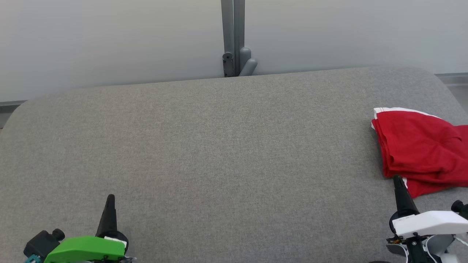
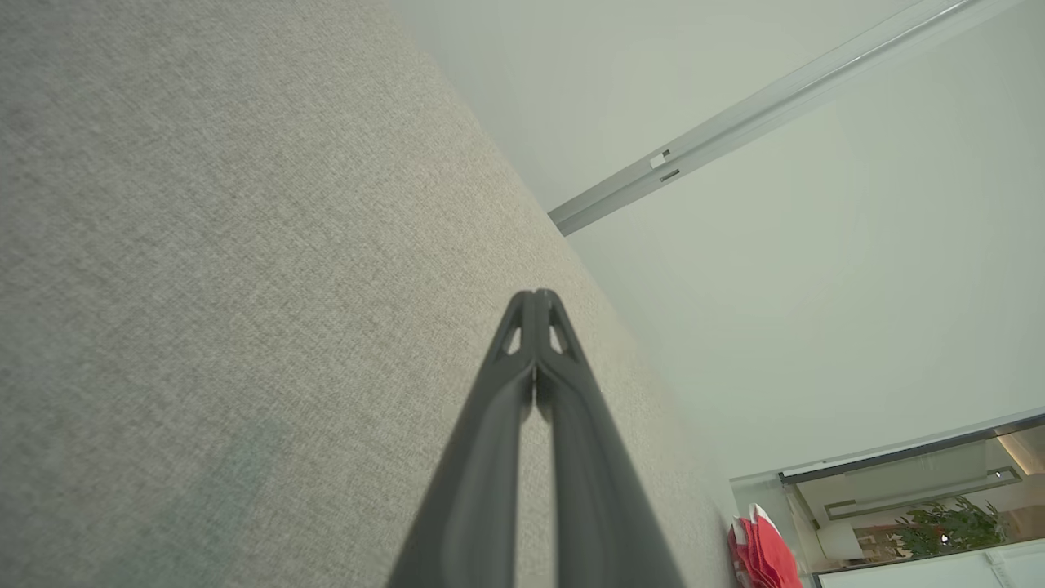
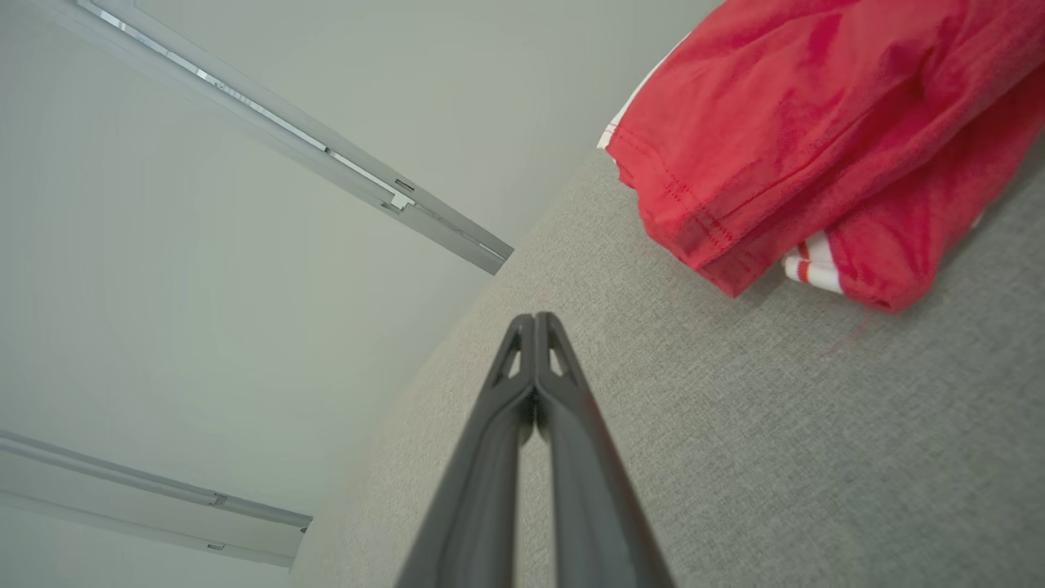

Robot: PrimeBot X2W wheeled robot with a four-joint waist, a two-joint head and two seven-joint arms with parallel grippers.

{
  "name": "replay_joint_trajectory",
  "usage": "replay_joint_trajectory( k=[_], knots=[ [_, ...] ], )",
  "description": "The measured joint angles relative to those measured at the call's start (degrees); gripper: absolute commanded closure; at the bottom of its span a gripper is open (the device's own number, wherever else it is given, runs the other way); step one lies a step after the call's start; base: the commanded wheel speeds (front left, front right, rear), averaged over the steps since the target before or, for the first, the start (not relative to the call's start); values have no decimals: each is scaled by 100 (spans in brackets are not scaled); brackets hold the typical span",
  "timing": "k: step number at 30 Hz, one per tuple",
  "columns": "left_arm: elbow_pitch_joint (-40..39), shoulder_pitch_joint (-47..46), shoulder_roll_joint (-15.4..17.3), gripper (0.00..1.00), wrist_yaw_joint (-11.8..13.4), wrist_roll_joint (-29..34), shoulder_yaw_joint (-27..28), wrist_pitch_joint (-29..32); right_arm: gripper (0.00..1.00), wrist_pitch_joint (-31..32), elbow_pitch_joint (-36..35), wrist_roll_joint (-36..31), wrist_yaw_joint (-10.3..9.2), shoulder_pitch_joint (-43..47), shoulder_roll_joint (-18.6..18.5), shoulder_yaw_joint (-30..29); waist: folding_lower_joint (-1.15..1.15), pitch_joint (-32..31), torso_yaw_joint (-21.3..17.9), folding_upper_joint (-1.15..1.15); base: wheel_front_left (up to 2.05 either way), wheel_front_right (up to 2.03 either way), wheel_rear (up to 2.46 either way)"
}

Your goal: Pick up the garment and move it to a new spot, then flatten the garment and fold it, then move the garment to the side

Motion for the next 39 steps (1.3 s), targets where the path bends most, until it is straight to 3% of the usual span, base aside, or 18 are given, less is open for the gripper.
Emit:
replay_joint_trajectory(
  k=[39],
  knots=[
    [-20,-412,7,100,-13,-2096,225,547,100,553,164,2536,-5,-352,8,31,0,60,20,0,0,0,0]
  ],
)
